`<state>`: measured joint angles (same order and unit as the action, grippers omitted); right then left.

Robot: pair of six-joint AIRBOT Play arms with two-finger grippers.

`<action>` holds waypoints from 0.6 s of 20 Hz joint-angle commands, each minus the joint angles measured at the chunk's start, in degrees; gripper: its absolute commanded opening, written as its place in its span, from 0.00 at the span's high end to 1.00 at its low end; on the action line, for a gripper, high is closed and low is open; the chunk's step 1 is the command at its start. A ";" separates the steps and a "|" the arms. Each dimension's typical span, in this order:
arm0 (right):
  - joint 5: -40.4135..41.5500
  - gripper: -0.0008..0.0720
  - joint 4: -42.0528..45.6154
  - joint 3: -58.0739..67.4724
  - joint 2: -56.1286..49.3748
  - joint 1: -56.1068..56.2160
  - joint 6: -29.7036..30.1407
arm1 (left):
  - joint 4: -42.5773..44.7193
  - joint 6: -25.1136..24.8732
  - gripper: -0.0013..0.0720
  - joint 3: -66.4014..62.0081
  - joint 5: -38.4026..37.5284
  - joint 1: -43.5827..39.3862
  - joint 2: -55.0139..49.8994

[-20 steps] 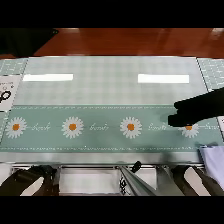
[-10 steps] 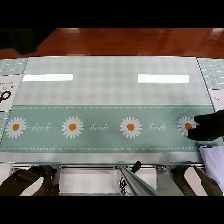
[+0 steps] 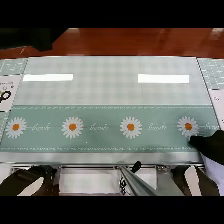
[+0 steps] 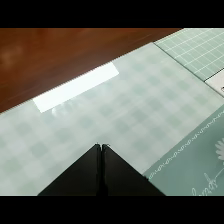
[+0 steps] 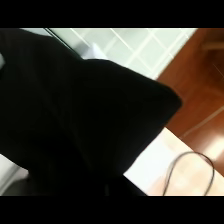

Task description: Fold the shirts.

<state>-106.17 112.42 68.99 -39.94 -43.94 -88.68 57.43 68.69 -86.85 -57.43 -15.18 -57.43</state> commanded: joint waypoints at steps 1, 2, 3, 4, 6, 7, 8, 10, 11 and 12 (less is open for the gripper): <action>-0.17 0.95 7.26 -6.86 0.52 -3.98 3.63 | 2.89 -2.08 0.95 0.02 1.92 2.21 -1.22; -0.09 0.95 10.62 -8.79 0.52 -4.61 4.90 | 4.02 -2.08 0.95 0.02 2.69 3.87 -1.22; 0.22 0.94 13.44 -10.38 0.52 -5.11 5.95 | 4.72 -2.08 0.95 0.02 3.10 5.79 -1.25; 0.63 0.94 15.43 -12.00 0.52 -5.90 7.02 | 4.76 -2.05 0.95 0.02 3.30 8.00 -1.27; 1.14 0.94 17.07 -14.64 0.52 -8.68 8.59 | 4.74 -2.03 0.95 0.02 3.23 13.11 -1.36; 1.60 0.94 17.88 -15.72 0.52 -10.43 8.63 | 4.72 -2.03 0.95 0.02 3.23 15.34 -1.29; 2.01 0.94 18.36 -16.63 0.52 -12.33 8.66 | 4.72 -2.05 0.95 0.02 3.26 17.53 -1.20; 5.11 0.94 19.23 -18.78 0.52 -17.62 9.03 | 4.72 -2.05 0.95 0.02 3.15 20.94 -1.03; 6.19 0.94 19.54 -20.00 0.52 -20.52 9.05 | 4.72 -2.05 0.95 0.00 2.78 22.12 -0.92; 7.32 0.94 19.61 -21.42 0.52 -23.78 9.05 | 4.72 -2.05 0.95 0.00 2.45 22.93 -0.87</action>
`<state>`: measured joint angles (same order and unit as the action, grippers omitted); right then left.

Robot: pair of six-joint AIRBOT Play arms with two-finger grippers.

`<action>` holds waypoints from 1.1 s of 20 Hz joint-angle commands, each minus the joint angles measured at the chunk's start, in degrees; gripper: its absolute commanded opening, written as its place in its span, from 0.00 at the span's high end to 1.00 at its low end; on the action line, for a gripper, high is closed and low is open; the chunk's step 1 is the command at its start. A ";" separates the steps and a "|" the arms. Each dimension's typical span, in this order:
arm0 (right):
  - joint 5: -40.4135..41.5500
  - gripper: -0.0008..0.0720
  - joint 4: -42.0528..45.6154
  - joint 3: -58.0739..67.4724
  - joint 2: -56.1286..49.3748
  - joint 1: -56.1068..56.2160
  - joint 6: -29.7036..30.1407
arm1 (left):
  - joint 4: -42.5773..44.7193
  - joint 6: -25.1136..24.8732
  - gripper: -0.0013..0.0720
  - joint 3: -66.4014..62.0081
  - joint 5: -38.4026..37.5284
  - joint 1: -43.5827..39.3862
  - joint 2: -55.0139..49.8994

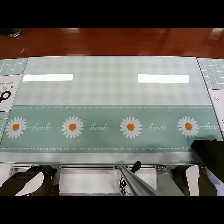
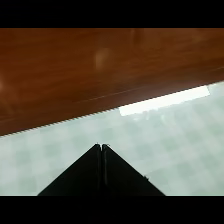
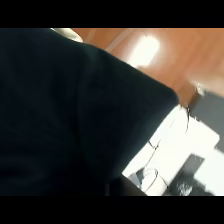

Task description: Fold the shirts.

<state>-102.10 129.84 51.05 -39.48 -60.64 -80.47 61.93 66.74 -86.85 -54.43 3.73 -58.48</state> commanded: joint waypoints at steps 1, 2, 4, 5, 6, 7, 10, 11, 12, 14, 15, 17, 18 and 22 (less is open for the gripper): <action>4.57 0.94 2.23 -4.72 0.07 -9.90 0.87 | 0.22 -0.11 0.95 0.02 -0.74 4.46 0.15; 6.21 0.94 2.38 -5.81 0.07 -12.52 1.29 | 0.24 -0.13 0.95 0.02 -0.72 4.48 0.13; 9.77 0.94 4.74 -6.91 0.07 -15.93 1.70 | 0.24 -0.15 0.95 0.00 -0.68 4.48 0.15; 11.69 0.94 6.01 -7.04 0.07 -17.03 1.70 | 0.26 -0.33 0.95 0.00 -0.63 4.48 0.15; 13.62 0.94 6.99 -7.04 0.07 -17.94 1.70 | 0.24 -0.31 0.95 0.00 -0.59 4.48 0.11; 15.74 0.94 7.23 -7.04 0.07 -18.86 1.73 | 0.22 -0.28 0.95 0.02 -0.61 4.46 0.04; 21.77 0.30 6.88 -7.89 0.07 -20.68 4.57 | 0.15 -0.07 0.95 0.02 -0.66 4.28 -0.44; 22.99 0.26 6.34 -8.09 -0.09 -20.68 5.66 | 0.20 -0.09 0.95 0.02 -0.79 4.13 -0.61; 24.41 0.24 5.77 -8.07 -0.55 -20.63 5.81 | 0.17 -0.11 0.95 0.04 -1.09 3.98 -0.92; 27.32 0.24 -0.96 -7.39 -1.88 -19.67 5.51 | 0.20 -0.13 0.95 0.15 -2.16 3.13 -2.03; 29.51 0.24 -6.80 -6.69 -2.51 -18.01 5.60 | 0.17 -0.31 0.95 0.15 -2.93 2.89 -2.71; 37.35 0.25 -22.99 -4.55 -3.37 -10.01 10.27 | 0.20 -0.31 0.91 0.22 -3.26 1.99 -4.61; 41.24 0.25 -29.97 -3.28 -3.82 -4.81 13.94 | 0.22 -1.11 0.59 0.26 -3.26 0.72 -6.01; 46.95 0.25 -49.00 4.50 -8.13 22.03 14.67 | 7.30 -4.94 0.10 0.26 -8.35 -11.56 -12.04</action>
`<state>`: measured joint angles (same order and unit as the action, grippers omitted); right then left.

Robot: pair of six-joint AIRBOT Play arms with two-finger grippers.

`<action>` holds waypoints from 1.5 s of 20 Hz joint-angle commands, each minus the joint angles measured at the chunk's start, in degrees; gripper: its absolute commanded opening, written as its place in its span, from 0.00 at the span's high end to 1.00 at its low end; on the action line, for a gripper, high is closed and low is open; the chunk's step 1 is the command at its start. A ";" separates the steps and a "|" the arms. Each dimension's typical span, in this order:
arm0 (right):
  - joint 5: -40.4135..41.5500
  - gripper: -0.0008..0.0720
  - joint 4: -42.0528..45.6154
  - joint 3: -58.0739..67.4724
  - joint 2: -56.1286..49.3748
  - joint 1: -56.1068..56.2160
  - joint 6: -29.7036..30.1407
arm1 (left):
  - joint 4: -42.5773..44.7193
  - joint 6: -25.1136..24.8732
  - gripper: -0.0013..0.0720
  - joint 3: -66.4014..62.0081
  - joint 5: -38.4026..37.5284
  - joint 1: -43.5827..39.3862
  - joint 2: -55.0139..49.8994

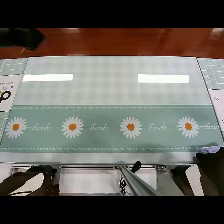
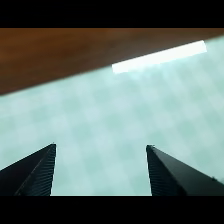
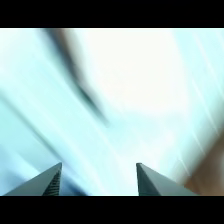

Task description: Fold the shirts.

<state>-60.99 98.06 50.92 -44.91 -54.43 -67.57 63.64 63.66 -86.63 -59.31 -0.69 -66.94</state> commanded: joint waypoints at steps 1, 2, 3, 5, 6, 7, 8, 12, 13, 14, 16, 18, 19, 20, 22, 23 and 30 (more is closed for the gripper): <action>5.03 0.24 -19.41 6.71 -4.68 22.62 0.13 | 12.04 0.68 0.10 0.04 -3.85 -11.76 -4.63; 3.32 0.23 -19.71 8.74 -6.82 28.79 -2.10 | 18.75 5.55 0.10 0.04 -3.98 -16.00 -5.35; 0.85 0.23 -19.39 10.99 -9.44 35.01 -5.73 | 24.50 10.69 0.07 0.04 -4.52 -19.63 -5.99; -7.15 0.21 -17.53 15.65 -15.63 44.78 -12.48 | 28.94 19.61 0.04 0.07 -8.37 -24.44 -7.41; -11.41 0.16 -16.85 17.59 -18.71 48.37 -14.82 | 28.87 22.45 0.04 0.20 -11.21 -25.55 -8.20; -15.61 0.16 -16.50 19.26 -21.70 51.32 -16.00 | 28.26 25.29 0.03 0.79 -13.73 -26.34 -9.01; -18.51 0.16 -16.57 20.28 -23.93 53.24 -16.11 | 26.51 26.14 0.00 2.03 -15.08 -26.49 -9.44; -21.90 0.16 -17.22 20.79 -26.60 56.50 -17.92 | 21.49 30.34 0.00 8.74 -16.24 -26.25 -9.44; -21.86 0.16 -17.66 20.79 -26.53 56.48 -17.94 | 21.27 30.27 0.00 9.20 -16.15 -26.36 -9.44; -21.66 0.16 -17.49 20.79 -26.53 56.39 -17.92 | 21.40 29.86 0.00 9.20 -15.69 -26.36 -9.44; -21.42 0.16 -16.96 20.81 -26.53 56.39 -17.92 | 21.42 29.88 0.00 9.18 -15.26 -26.03 -9.44; -21.40 0.16 -16.96 20.81 -26.53 56.39 -17.92 | 21.42 29.90 0.00 9.20 -15.30 -26.01 -9.44; -21.42 0.16 -16.96 20.81 -26.53 56.39 -17.92 | 21.42 29.90 0.00 9.20 -15.28 -26.01 -9.44; -21.40 0.16 -16.96 20.81 -26.53 56.39 -17.92 | 21.42 29.90 0.00 9.20 -15.28 -25.99 -9.46; -21.42 0.16 -16.96 20.81 -26.53 56.39 -17.92 | 21.40 29.90 0.00 9.20 -15.28 -26.01 -9.46; -21.42 0.16 -16.96 20.81 -26.53 56.39 -17.92 | 21.40 29.90 0.00 9.20 -15.28 -26.01 -9.46; -21.42 0.16 -16.96 20.81 -26.53 56.39 -17.92 | 21.40 29.90 0.00 9.20 -15.28 -26.01 -9.46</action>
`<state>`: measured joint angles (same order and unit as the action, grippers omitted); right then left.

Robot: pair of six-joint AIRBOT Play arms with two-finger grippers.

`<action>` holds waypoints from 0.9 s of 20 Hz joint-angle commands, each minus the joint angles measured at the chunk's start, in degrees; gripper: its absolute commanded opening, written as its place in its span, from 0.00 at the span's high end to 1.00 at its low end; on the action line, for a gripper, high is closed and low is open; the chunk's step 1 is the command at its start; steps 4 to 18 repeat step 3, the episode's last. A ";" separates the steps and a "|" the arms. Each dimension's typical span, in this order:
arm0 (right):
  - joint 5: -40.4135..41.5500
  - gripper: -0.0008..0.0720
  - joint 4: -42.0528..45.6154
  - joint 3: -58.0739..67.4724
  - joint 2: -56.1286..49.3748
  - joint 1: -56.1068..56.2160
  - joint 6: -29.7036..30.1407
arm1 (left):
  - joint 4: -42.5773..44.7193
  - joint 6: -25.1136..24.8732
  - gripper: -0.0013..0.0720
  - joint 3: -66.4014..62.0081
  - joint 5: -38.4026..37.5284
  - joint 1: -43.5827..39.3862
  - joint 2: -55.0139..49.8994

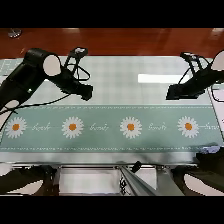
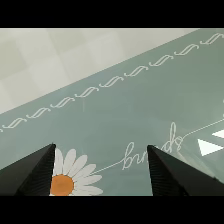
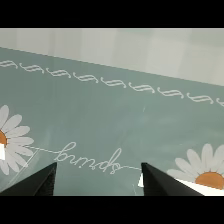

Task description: Fold the shirts.

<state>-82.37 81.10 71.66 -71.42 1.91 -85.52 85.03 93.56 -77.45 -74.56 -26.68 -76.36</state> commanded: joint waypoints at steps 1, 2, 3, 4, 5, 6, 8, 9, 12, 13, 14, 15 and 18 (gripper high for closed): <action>-0.02 0.16 0.00 0.07 -0.02 0.04 0.02 | 0.00 0.00 0.00 0.02 -0.02 -0.02 -0.04; -0.02 0.16 0.00 0.04 -0.02 0.04 0.02 | 0.00 0.00 0.00 0.02 -0.02 -0.02 -0.04; -0.02 0.16 0.00 0.07 -0.02 0.04 0.02 | 0.00 0.00 0.00 0.02 -0.02 -0.02 -0.04; -0.02 0.16 0.00 0.07 -0.02 0.04 0.02 | 0.00 0.00 0.00 0.02 -0.02 -0.02 -0.04; -0.02 0.16 0.00 0.07 -0.02 0.04 0.02 | 0.00 0.00 0.00 0.02 -0.02 -0.02 -0.04; -0.02 0.16 0.00 0.07 -0.02 0.04 0.02 | 0.00 0.00 0.00 0.02 -0.02 -0.02 -0.04; -0.02 0.16 0.00 0.07 -0.02 0.04 0.02 | 0.00 0.00 0.00 0.02 -0.02 -0.02 -0.04; -0.02 0.16 0.00 0.07 -0.02 0.04 0.02 | 0.00 0.00 0.00 0.02 -0.02 -0.02 -0.04; -0.02 0.16 0.00 0.07 -0.02 0.04 0.02 | 0.00 0.00 0.00 0.02 -0.02 -0.02 -0.04; -0.02 0.16 0.00 0.07 -0.02 0.04 0.02 | 0.00 0.00 0.00 0.02 -0.02 -0.02 -0.04; -0.02 0.16 0.00 0.07 -0.02 0.04 0.02 | 0.00 0.00 0.00 0.02 -0.02 -0.02 -0.04; -0.02 0.16 0.00 0.07 -0.02 0.04 0.02 | 0.00 0.00 0.00 0.02 -0.02 -0.02 -0.04; -0.02 0.16 0.00 0.07 -0.02 0.04 0.02 | 0.00 0.00 0.00 0.02 -0.02 -0.02 -0.04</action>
